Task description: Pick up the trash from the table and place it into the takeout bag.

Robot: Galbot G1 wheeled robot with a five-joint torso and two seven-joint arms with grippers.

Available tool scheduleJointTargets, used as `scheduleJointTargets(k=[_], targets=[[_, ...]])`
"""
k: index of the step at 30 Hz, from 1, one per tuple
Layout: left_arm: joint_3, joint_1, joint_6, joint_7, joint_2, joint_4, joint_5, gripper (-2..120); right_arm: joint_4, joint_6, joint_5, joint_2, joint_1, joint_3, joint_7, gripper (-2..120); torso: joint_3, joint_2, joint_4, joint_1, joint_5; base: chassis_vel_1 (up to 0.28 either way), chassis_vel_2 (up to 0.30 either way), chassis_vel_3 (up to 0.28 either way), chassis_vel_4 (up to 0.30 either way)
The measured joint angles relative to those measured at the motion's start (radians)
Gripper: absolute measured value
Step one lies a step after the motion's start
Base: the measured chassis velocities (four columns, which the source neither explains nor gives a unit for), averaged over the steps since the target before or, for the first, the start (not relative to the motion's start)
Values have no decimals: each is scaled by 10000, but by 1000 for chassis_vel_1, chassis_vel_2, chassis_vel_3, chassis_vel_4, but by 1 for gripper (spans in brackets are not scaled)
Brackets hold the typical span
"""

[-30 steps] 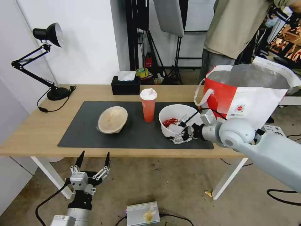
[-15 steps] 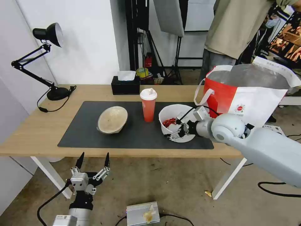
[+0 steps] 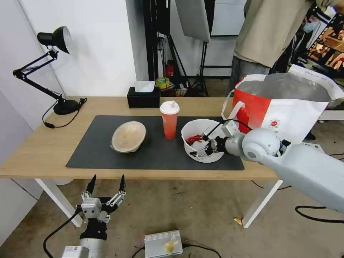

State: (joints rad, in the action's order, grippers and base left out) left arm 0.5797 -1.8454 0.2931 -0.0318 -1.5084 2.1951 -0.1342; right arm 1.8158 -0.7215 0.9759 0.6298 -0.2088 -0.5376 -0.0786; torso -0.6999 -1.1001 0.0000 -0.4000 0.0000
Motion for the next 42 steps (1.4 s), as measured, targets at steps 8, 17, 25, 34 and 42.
scheduleJointTargets(k=[8, 17, 25, 34, 42], targets=[[28, -86, 54, -2, -121, 52, 99, 100, 21, 11, -66, 94, -40, 1, 3, 100, 0, 0, 0, 0, 0, 0, 0, 0, 0], [23, -162, 105, -6, -202, 71, 170, 100, 34, 49, -132, 125, -114, 15, 5, 78, 0, 0, 0, 0, 0, 0, 0, 0, 0], [17, -179, 114, -14, -225, 96, 200, 100, 183, 55, -117, 76, -245, 87, 28, 46, 0, 1, 0, 0, 0, 0, 0, 0, 0], [13, -200, 151, -23, -180, 96, 207, 100, 343, 55, -100, 54, -253, 107, 91, 14, -1, 0, 0, 0, 0, 0, 0, 0, 0], [8, -204, 157, -23, -66, 88, 183, 100, 538, 42, -57, 84, -250, 154, 245, 0, -1, 1, 0, 0, -1, 0, 0, 0, 0]])
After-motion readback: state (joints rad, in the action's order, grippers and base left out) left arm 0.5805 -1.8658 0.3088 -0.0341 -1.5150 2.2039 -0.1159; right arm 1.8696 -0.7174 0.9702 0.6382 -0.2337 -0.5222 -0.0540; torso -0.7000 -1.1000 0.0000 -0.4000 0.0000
